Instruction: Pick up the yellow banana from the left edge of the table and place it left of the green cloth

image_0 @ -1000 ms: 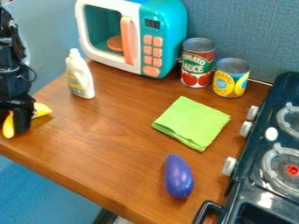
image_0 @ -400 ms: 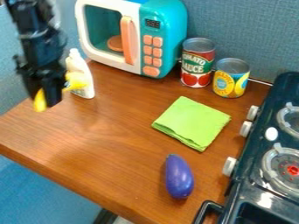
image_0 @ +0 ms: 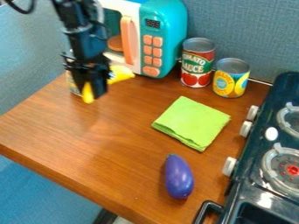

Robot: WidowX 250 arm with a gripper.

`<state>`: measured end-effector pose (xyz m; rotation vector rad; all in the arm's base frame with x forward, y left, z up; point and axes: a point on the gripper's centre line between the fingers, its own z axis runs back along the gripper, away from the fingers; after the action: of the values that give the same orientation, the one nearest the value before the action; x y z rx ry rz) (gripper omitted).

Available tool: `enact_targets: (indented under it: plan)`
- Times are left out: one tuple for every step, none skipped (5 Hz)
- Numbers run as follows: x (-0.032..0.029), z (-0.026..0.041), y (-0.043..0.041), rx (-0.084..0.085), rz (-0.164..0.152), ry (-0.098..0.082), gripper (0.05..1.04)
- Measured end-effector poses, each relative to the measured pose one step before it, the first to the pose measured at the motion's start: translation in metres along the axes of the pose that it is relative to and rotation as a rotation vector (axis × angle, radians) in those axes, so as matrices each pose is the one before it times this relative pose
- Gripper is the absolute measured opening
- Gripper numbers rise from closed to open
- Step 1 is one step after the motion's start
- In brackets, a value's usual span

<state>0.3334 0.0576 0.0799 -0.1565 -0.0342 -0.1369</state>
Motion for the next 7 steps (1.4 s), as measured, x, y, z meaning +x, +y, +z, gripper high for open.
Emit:
enact_targets:
  plan:
    - [0.01714, -0.01619, -0.00709, -0.0006, -0.0188, 0.0484, 0.501]
    - [0.00421, -0.02253, 0.00294, 0.0075, 0.0103, 0.0583, 0.501]
    - [0.00203, -0.015, 0.00192, 0.0111, 0.0236, 0.0347, 0.501]
    - [0.0051, -0.00614, 0.00244, 0.005, 0.0436, 0.0002, 0.501]
    - [0.00714, -0.0005, -0.00063, -0.0085, 0.033, -0.0313, 0.501]
    - [0.00638, 0.00014, 0.00157, 0.0096, 0.0129, -0.0403, 0.501]
    - [0.00659, -0.00089, -0.00764, 0.0066, -0.0214, -0.0306, 0.501]
